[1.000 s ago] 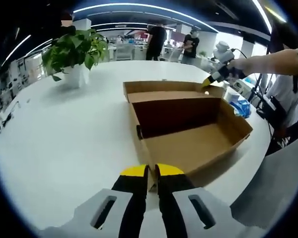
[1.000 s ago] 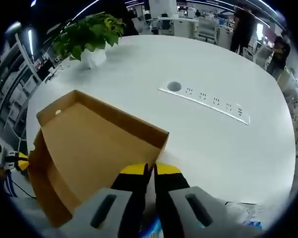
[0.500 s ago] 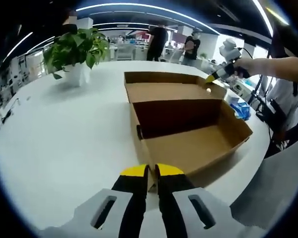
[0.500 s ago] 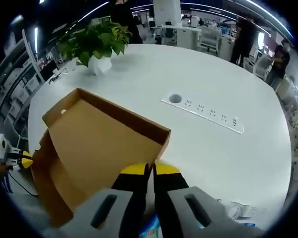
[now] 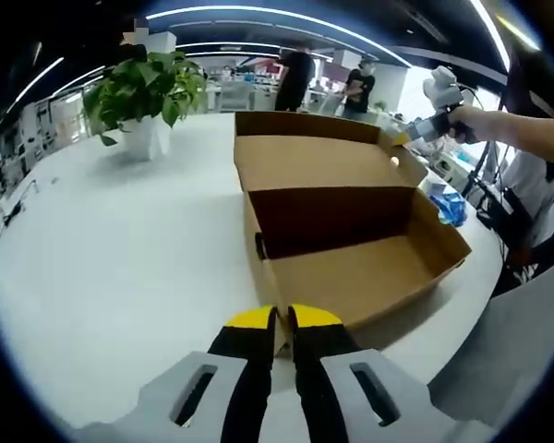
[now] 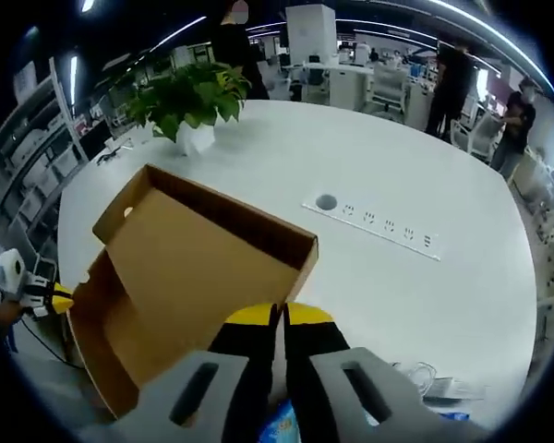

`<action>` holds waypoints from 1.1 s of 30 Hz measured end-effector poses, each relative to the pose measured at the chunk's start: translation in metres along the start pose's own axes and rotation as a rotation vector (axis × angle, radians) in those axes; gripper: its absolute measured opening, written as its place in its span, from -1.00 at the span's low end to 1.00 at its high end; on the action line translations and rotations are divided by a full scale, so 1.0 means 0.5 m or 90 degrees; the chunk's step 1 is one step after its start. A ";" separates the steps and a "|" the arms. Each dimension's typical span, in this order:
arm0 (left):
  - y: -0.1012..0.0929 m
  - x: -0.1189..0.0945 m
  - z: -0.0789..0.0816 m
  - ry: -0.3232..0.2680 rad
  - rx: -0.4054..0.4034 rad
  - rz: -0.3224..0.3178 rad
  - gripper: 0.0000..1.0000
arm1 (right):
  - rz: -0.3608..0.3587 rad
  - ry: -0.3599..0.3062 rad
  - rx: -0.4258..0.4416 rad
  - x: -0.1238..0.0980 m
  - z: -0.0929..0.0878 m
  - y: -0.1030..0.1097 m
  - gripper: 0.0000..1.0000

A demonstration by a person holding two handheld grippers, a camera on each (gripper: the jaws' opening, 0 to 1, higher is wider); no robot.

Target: Operate the shoe box by opening the lid, removing the specified soft item, and placing it in the target area until the item is outside and the box remains undamaged.

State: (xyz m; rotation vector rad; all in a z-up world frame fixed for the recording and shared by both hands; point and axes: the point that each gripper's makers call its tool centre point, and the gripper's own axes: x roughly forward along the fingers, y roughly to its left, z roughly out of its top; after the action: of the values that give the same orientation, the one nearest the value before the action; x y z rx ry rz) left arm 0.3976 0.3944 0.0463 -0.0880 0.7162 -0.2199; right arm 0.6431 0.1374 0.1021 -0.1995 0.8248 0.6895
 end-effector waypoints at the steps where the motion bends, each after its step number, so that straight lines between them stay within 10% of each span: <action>1: 0.000 0.000 0.000 0.000 0.002 0.000 -0.92 | -0.001 -0.004 -0.001 -0.004 0.000 0.002 -0.99; 33: 0.003 0.001 0.001 0.009 0.001 0.007 -0.93 | -0.020 -0.129 -0.103 -0.141 -0.013 0.074 -1.00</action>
State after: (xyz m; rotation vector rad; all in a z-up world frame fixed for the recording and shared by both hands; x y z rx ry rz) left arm 0.3988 0.3957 0.0462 -0.0815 0.7298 -0.2112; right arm 0.5817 0.1287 0.1529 -0.2829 0.5707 0.7352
